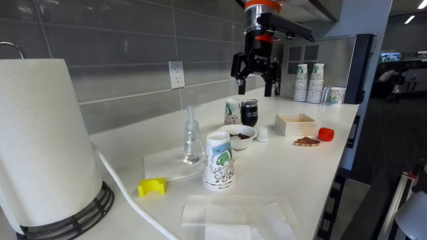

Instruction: Stir the contents of the white plate with the silver spatula

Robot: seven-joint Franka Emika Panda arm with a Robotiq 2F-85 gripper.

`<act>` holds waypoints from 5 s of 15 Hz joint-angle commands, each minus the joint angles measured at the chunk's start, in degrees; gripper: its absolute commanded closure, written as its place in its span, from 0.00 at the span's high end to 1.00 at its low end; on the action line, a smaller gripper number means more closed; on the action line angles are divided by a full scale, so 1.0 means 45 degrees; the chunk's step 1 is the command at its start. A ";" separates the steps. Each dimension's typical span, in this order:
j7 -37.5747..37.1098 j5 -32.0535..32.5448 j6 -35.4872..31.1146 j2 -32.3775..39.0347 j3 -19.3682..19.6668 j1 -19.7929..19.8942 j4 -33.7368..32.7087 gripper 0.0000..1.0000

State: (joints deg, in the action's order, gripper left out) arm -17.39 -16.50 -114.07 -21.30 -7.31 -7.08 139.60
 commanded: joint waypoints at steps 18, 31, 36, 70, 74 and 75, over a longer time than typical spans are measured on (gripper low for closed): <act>-0.8305 -0.0817 -0.6951 0.4340 -0.1065 -0.0162 0.0532 1.00; -0.8731 -0.0895 -0.6967 0.5121 -0.0983 -0.0365 0.0098 0.59; -0.8703 -0.0910 -0.6971 0.5088 -0.0954 -0.0396 0.0108 0.19; -0.2741 -0.5968 -0.0177 0.5283 0.1091 0.0845 -0.1969 0.04; -0.3332 -0.5703 -0.0153 0.5928 0.1024 0.0789 -0.2451 0.04; -0.3635 -0.5604 -0.0092 0.5919 0.1053 0.0800 -0.2504 0.04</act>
State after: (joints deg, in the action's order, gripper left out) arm -31.00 -41.76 -116.74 3.61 -2.72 -3.66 131.18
